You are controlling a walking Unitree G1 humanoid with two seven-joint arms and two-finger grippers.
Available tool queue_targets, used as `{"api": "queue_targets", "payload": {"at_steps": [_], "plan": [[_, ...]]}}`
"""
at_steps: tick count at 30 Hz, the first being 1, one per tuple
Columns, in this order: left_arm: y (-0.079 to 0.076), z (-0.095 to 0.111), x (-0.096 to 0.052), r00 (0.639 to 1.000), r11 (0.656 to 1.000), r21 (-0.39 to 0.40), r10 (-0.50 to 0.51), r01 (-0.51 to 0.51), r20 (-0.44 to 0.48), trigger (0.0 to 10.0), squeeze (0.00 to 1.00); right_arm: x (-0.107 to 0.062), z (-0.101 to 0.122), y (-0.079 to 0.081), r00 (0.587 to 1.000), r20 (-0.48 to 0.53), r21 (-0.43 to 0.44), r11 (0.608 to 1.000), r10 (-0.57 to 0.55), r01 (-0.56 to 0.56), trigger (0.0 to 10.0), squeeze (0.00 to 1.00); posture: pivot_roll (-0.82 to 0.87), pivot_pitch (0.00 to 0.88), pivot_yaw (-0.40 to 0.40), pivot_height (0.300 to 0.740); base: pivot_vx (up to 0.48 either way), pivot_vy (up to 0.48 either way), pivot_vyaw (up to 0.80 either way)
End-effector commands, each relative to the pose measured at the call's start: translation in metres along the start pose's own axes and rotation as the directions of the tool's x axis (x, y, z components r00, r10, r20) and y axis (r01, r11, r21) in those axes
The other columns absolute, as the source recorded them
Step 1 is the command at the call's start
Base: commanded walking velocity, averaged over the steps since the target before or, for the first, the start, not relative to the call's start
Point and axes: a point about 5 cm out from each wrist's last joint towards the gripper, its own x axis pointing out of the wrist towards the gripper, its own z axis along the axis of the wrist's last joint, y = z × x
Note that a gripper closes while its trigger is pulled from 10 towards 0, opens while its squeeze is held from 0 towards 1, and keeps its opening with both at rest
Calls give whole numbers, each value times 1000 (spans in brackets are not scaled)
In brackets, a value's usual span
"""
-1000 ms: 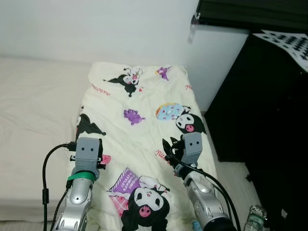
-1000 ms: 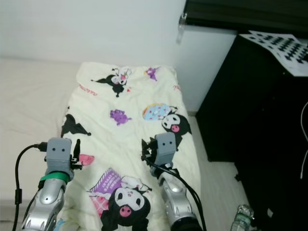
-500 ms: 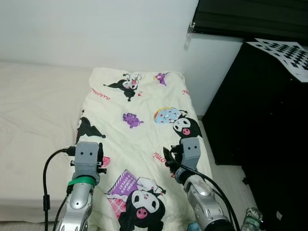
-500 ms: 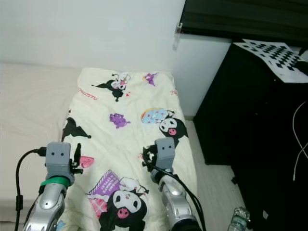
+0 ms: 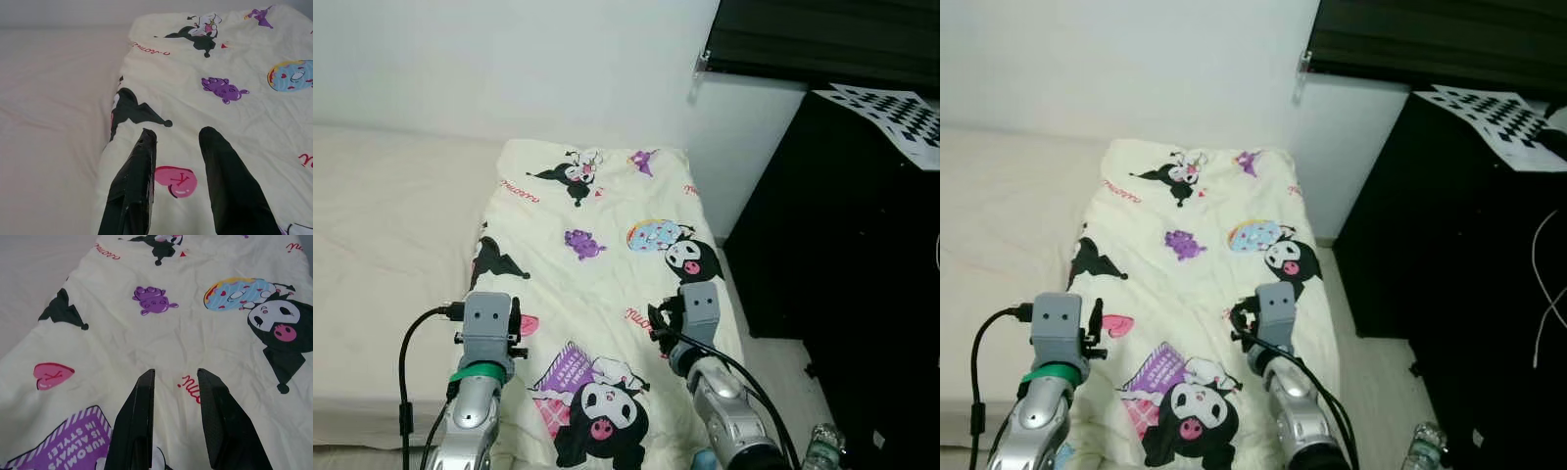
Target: Clean up the room
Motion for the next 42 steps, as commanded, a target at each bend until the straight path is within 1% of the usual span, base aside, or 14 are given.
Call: {"api": "queue_targets", "payload": {"at_steps": [1, 8, 11, 42], "plan": [[-1, -4, -4, 1000, 1000, -17, 0, -1, -26, 10000, 0, -2, -7, -4, 999, -41, 2, 1000, -20, 21, 10000, 0, 48, 15, -59, 740, 0, 0, 0], [-2, -4, -4, 999, 1000, -16, -17, 17, -34, 10000, 0, -2, -10, -5, 998, -58, 0, 999, -33, 33, 10000, 0, 49, 20, -58, 740, 0, 0, 0], [-2, -5, -5, 999, 1000, -18, -21, 20, -35, 10000, 0, -2, -11, -6, 997, -65, 3, 999, -38, 38, 10000, 0, 50, 21, -58, 740, 0, 321, 0], [-1, -4, -7, 999, 999, -22, -29, 28, -43, 10000, 0, -1, -12, -5, 996, -81, 6, 999, -37, 38, 10000, 0, 54, 23, -58, 740, 0, 450, 0]]}}
